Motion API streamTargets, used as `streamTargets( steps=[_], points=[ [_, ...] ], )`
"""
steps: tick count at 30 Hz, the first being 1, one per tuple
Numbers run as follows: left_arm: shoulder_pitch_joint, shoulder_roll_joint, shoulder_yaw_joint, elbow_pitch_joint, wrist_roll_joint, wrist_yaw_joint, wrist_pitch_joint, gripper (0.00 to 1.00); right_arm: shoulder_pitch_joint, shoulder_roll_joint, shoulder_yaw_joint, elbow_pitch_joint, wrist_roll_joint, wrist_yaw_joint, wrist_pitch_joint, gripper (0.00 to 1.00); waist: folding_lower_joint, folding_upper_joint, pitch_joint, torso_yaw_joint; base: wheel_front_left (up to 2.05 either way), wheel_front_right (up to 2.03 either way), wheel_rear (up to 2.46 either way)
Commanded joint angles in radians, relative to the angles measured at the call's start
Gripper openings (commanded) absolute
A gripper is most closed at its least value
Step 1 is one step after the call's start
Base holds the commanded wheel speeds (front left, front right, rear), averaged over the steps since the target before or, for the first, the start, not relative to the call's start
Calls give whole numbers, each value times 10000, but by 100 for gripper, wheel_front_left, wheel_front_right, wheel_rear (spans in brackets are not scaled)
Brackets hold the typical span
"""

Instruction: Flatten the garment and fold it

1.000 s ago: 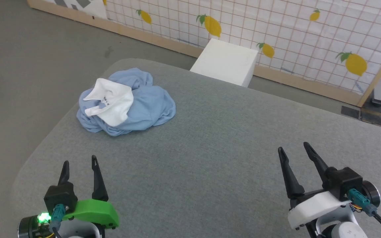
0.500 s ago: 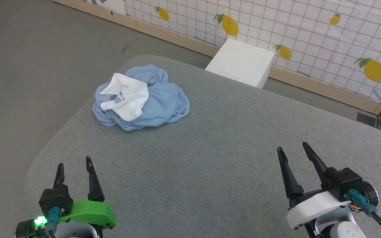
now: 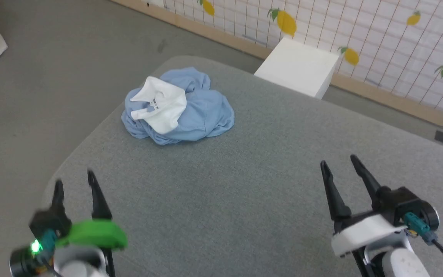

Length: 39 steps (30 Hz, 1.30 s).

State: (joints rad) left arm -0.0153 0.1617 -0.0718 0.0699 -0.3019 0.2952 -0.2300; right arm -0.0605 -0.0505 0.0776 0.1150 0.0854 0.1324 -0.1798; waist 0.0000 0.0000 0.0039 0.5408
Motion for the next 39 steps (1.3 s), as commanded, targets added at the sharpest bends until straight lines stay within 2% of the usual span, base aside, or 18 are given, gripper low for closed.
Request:
streamTargets(
  steps=[1,11,18,23,29,31,32,34,36,39],
  points=[
    [-669,89,74,81,-247,-87,8,100,-288,3,14,-110,-117,-17,41,100,0,0,669,-261,0,0,0],
    [-5183,199,774,1984,-1788,-745,1265,100,-1443,-35,269,-1166,-1082,-17,678,100,0,0,4033,-1857,0,0,0],
    [-7472,1117,1078,3874,-2503,-1077,3208,100,-2127,-324,438,-1394,-1063,-17,657,100,0,0,5610,-3050,0,0,0],
    [-7730,1722,1152,4781,-2790,-891,4980,100,-2298,-331,341,-1383,-1003,-17,485,100,0,0,6056,-3611,0,0,0],
    [-6845,2252,884,5348,-2961,-221,7992,100,-2309,-258,287,-1095,-922,-17,209,100,0,0,5876,-3943,0,0,0],
    [-6419,2349,769,5262,-3099,-174,8960,100,-2299,-222,268,-947,-873,-17,108,100,0,0,5657,-3970,0,0,0],
    [-6182,2372,758,5134,-3236,-191,9410,71,-2290,-200,268,-850,-846,-17,55,100,0,0,5490,-3972,0,0,0],
    [-5781,2443,771,4772,-3420,-213,9952,0,-2268,-161,272,-672,-801,-17,-44,100,0,0,5125,-3957,0,0,0],
    [-5485,2694,806,4258,-3274,-160,9812,0,-2202,-120,260,-501,-770,-17,-125,100,0,0,4673,-3916,0,0,0],
    [-5303,3109,972,3464,-2670,27,8436,0,-2046,-68,239,-180,-656,-17,-257,100,0,0,3857,-3893,0,0,0]
  ],
)
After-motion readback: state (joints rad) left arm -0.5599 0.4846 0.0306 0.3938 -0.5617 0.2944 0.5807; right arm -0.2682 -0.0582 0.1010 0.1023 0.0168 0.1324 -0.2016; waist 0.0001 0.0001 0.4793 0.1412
